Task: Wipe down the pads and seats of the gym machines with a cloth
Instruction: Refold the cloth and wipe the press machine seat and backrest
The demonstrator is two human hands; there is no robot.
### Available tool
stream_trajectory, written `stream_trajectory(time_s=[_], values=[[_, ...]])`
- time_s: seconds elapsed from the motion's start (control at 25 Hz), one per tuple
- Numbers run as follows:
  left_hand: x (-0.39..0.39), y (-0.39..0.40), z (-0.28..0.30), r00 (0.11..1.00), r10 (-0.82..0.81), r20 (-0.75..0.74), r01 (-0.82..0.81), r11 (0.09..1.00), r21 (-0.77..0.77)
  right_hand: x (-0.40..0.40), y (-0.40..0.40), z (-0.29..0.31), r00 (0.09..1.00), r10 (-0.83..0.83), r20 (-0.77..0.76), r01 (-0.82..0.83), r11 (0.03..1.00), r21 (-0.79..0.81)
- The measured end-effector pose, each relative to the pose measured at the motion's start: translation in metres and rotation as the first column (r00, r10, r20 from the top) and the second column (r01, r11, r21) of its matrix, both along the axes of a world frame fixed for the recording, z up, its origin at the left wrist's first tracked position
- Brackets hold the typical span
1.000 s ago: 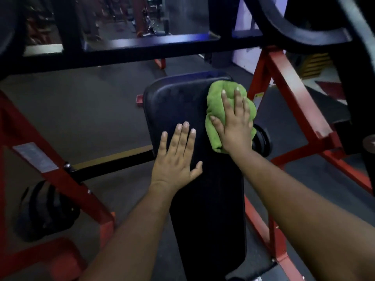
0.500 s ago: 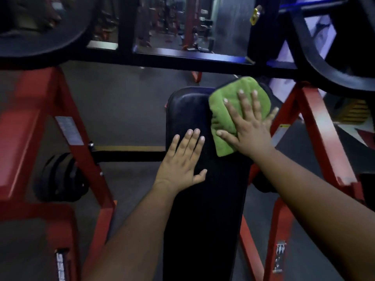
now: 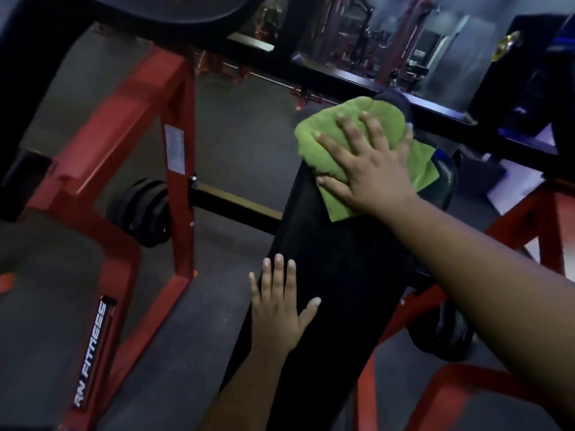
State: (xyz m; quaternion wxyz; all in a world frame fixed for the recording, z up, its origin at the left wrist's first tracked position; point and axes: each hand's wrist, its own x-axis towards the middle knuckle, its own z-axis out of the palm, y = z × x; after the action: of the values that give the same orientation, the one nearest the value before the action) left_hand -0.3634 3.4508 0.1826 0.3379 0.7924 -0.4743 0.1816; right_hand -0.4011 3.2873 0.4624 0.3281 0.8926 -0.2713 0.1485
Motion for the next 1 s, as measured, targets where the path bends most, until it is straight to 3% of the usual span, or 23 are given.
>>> stream_trajectory(time_s=[0.2,0.36,0.48,0.64,0.76,0.84,0.92,1.0], values=[[0.002,-0.003,-0.006,1.0,-0.002,0.029,0.002,1.0,0.01,-0.072,0.005,-0.039,0.987,0.015,-0.159,-0.031,0.994,-0.102],[0.002,-0.005,-0.008,1.0,0.002,0.014,-0.002,1.0,-0.018,0.013,0.014,-0.015,0.956,0.064,-0.287,-0.105,0.986,-0.13],[0.0,-0.004,-0.007,1.0,0.015,0.015,-0.015,0.999,-0.032,0.037,0.026,-0.024,0.98,0.079,-0.184,-0.104,0.986,-0.13],[-0.008,0.01,-0.013,0.998,0.053,-0.018,-0.053,0.998,0.031,-0.05,0.028,-0.082,0.964,0.193,-0.181,-0.219,0.966,-0.137],[-0.033,0.037,-0.054,0.989,0.083,-0.125,-0.076,0.995,0.061,-0.102,0.041,-0.132,0.878,0.271,-0.395,-0.351,0.925,-0.145],[-0.05,0.055,-0.084,0.981,0.088,-0.171,-0.068,0.991,0.119,-0.08,0.03,-0.101,0.783,0.354,-0.511,-0.472,0.873,-0.119],[-0.058,0.065,-0.103,0.971,0.096,-0.221,-0.059,0.983,0.171,-0.04,0.022,-0.062,0.878,0.264,-0.399,-0.344,0.928,-0.145],[-0.061,0.072,-0.115,0.959,0.115,-0.26,-0.065,0.979,0.193,-0.01,0.03,-0.058,0.986,0.092,-0.14,-0.107,0.989,-0.104]])
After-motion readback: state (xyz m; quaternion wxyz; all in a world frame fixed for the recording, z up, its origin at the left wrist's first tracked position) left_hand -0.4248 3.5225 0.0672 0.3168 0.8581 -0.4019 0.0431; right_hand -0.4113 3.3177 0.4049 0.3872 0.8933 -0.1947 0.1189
